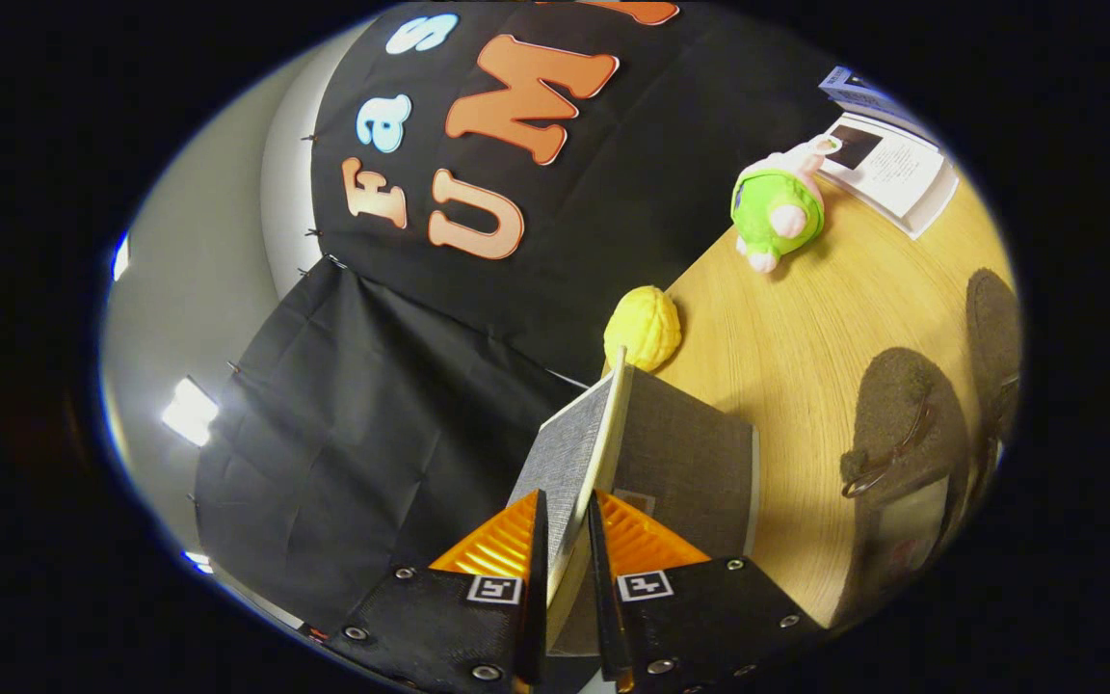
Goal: Open the storage box then place both shoes into the box .Put the left shoe in first, then the right shoe, with the right side of both shoes facing outward in a uniform manner.
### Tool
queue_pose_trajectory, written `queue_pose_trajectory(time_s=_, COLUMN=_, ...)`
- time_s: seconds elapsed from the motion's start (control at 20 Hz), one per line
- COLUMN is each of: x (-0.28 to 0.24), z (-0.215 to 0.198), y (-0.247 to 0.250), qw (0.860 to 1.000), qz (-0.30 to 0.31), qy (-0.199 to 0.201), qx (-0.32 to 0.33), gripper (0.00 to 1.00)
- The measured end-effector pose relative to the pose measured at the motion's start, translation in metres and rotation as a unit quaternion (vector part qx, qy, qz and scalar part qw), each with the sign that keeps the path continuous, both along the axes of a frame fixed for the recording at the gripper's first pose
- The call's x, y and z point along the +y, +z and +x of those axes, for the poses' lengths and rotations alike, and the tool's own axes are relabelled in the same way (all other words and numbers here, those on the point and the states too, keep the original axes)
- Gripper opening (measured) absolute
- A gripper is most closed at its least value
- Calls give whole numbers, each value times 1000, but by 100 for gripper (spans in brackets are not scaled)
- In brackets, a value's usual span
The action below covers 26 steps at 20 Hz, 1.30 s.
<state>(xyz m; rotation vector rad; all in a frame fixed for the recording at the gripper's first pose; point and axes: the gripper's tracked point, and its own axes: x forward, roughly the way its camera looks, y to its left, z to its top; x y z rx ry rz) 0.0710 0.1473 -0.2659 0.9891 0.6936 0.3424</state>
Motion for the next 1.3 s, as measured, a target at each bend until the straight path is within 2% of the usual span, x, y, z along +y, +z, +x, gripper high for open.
queue_pose_trajectory(time_s=0.1, x=2, z=2, y=5, qw=1000, qz=-12, qy=-2, qx=4, gripper=15)
queue_pose_trajectory(time_s=0.25, x=6, z=5, y=20, qw=1000, qz=-30, qy=-2, qx=-7, gripper=10)
queue_pose_trajectory(time_s=0.75, x=62, z=22, y=101, qw=995, qz=-56, qy=17, qx=-80, gripper=12)
queue_pose_trajectory(time_s=1.1, x=128, z=48, y=124, qw=994, qz=-49, qy=23, qx=-98, gripper=12)
queue_pose_trajectory(time_s=1.3, x=176, z=57, y=125, qw=995, qz=-24, qy=34, qx=-95, gripper=12)
